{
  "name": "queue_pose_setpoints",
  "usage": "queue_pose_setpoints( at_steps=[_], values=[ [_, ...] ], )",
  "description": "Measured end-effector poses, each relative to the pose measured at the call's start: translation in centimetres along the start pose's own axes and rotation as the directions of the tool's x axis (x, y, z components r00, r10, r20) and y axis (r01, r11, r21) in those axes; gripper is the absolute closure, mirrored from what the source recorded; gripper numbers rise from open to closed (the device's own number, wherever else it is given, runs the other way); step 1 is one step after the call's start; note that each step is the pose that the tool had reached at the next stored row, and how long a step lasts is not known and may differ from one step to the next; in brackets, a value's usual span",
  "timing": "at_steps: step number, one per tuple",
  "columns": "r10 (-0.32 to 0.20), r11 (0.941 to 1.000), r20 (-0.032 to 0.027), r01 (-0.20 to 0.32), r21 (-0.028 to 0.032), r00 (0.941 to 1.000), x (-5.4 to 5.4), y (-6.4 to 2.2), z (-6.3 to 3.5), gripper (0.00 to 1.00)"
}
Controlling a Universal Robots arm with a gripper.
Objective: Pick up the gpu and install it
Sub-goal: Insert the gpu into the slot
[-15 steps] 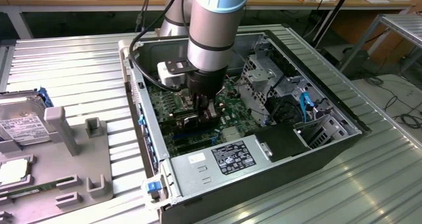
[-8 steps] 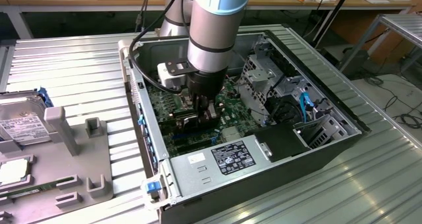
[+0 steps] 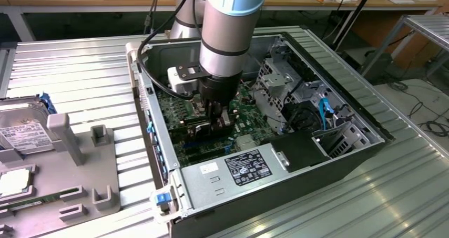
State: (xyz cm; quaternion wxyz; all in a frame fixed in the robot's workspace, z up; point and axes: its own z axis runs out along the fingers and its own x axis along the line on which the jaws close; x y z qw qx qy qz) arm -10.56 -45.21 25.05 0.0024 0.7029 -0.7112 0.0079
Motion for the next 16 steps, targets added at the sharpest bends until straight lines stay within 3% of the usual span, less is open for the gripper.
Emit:
queue_pose_setpoints(
  at_steps=[6, 9, 16],
  values=[
    [0.001, 1.0, 0.0025, -0.001, 0.0009, 1.0, -0.03, 0.02, 0.1, 0.72],
    [0.0, 1.0, 0.0, 0.0, 0.0, 1.0, 0.0, 0.0, 0.0, 0.6],
    [0.0, 1.0, 0.0, 0.0, 0.0, 1.0, 0.0, 0.0, 0.0, 0.6]
  ],
)
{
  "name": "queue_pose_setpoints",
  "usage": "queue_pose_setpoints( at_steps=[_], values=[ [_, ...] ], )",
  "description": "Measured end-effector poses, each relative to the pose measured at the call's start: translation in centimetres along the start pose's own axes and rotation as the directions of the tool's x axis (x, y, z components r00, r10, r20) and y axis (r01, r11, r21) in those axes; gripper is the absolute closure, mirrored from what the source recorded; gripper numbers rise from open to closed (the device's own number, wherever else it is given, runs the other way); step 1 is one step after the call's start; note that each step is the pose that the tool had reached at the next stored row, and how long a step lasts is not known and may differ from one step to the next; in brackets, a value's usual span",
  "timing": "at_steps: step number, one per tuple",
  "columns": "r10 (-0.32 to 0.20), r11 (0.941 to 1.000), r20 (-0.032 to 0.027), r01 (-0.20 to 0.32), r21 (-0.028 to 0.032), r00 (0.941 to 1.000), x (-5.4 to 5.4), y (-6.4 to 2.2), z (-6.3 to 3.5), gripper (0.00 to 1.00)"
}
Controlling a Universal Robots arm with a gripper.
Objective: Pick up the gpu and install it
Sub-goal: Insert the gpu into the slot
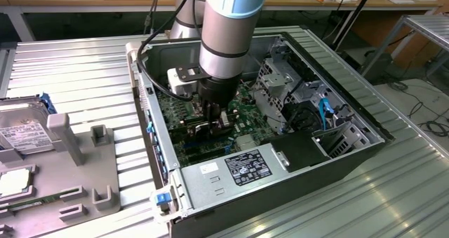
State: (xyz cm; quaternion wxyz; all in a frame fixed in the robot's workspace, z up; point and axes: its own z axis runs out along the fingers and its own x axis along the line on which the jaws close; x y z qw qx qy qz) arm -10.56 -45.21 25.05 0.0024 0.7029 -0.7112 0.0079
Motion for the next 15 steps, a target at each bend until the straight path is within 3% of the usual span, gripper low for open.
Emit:
queue_pose_setpoints(
  at_steps=[4, 7, 10, 15],
  values=[
    [0.0, 1.0, -0.0004, 0.0, -0.0002, 1.0, 0.0, 0.0, -0.21, 0.52],
    [0.0, 1.0, 0.0, 0.0, -0.0001, 1.0, 0.0, -0.01, -1.88, 0.52],
    [0.0, 1.0, -0.0001, 0.0, 0.0, 1.0, 0.1, -0.04, -4.17, 0.52],
    [0.0, 1.0, 0.0, 0.0, -0.0001, 1.0, 0.1, -0.04, -4.26, 0.52]
  ],
)
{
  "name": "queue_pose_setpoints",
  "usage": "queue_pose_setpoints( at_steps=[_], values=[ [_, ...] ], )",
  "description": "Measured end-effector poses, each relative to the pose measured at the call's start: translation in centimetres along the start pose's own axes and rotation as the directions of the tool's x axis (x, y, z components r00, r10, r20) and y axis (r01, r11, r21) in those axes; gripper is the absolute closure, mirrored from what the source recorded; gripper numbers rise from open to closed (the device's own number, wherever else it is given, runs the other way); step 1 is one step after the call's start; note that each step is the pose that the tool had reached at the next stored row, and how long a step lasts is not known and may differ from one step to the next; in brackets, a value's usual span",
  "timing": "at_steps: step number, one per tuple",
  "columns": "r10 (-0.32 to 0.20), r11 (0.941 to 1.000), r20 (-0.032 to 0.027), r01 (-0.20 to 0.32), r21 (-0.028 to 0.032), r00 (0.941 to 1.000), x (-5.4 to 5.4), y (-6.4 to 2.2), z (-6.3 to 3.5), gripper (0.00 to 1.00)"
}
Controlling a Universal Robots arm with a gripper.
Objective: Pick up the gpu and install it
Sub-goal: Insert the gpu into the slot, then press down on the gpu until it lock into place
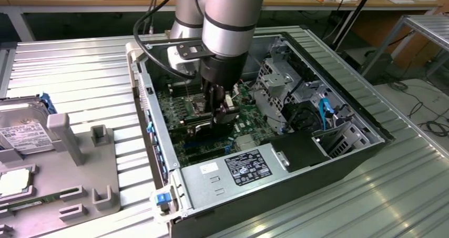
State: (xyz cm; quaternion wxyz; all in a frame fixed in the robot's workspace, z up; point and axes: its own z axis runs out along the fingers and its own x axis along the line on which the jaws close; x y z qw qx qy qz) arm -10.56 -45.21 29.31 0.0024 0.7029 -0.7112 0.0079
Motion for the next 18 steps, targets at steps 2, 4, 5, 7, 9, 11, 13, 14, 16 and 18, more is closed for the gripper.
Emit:
queue_pose_setpoints(
  at_steps=[2, 4, 5, 7, 9, 11, 13, 14, 16, 18],
  values=[
    [0.0, 1.0, 0.0, 0.0, 0.0, 1.0, 0.0, 0.0, -0.03, 0.52],
    [0.0, 1.0, 0.0001, 0.0, 0.0, 1.0, 0.0, 0.0, -0.06, 0.52],
    [0.0, 1.0, 0.0, 0.0, 0.0001, 1.0, 0.0, 0.0, -0.07, 0.52],
    [0.0, 1.0, 0.0001, 0.0, 0.0001, 1.0, 0.0, 0.0, -0.09, 0.52],
    [0.0, 1.0, 0.0001, 0.0, 0.0001, 1.0, 0.0, 0.0, -0.13, 0.52],
    [0.0, 1.0, 0.0001, 0.0, 0.0001, 1.0, 0.0, 0.0, -0.17, 0.52],
    [0.0, 1.0, 0.0001, 0.0, 0.0001, 1.0, 0.0, 0.0, -0.21, 0.52],
    [0.0, 1.0, 0.0, 0.0, 0.0001, 1.0, 0.0, 0.0, -0.23, 0.52],
    [0.0, 1.0, 0.0001, 0.0, 0.0001, 1.0, 0.0, 0.0, -0.25, 0.52],
    [0.0, 1.0, 0.0, 0.0, 0.0001, 1.0, 0.0, 0.0, -0.27, 0.52]
  ],
)
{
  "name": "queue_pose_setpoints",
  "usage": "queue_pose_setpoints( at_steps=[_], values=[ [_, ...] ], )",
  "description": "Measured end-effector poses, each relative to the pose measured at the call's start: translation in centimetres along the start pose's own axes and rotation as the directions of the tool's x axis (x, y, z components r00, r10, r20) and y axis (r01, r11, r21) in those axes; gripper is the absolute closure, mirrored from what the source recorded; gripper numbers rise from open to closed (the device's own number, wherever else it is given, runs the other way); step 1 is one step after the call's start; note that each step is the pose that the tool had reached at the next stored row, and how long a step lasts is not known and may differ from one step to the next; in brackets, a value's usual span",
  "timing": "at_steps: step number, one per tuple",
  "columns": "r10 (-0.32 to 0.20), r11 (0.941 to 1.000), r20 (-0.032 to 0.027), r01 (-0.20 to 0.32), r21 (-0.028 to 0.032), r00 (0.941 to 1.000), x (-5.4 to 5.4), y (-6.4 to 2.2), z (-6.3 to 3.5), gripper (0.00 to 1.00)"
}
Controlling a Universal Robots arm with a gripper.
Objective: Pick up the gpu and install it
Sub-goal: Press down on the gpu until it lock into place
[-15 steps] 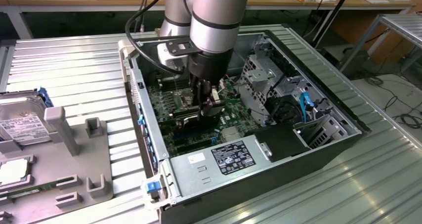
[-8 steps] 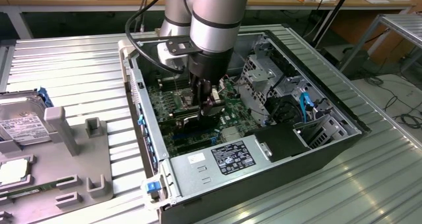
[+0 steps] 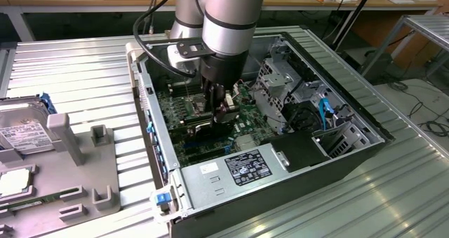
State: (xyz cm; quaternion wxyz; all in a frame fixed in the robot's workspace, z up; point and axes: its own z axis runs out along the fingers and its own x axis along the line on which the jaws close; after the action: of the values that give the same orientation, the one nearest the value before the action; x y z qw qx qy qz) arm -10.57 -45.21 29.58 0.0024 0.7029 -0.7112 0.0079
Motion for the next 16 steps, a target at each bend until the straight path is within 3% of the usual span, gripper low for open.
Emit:
queue_pose_setpoints(
  at_steps=[3, 4, 5, 9, 16],
  values=[
    [0.0, 1.0, 0.0, 0.0, 0.0, 1.0, 0.0, 0.0, -0.08, 0.54],
    [0.0, 1.0, 0.0, 0.0, 0.0, 1.0, 0.0, 0.0, -0.09, 0.6],
    [0.0, 1.0, 0.0, 0.0, 0.0, 1.0, 0.0, 0.0, -0.1, 0.6],
    [0.0, 1.0, 0.0, 0.0, 0.0, 1.0, 0.0, 0.0, -0.15, 0.85],
    [0.0, 1.0, 0.0, 0.0, 0.0, 1.0, 0.0, 0.0, -0.22, 0.89]
  ],
)
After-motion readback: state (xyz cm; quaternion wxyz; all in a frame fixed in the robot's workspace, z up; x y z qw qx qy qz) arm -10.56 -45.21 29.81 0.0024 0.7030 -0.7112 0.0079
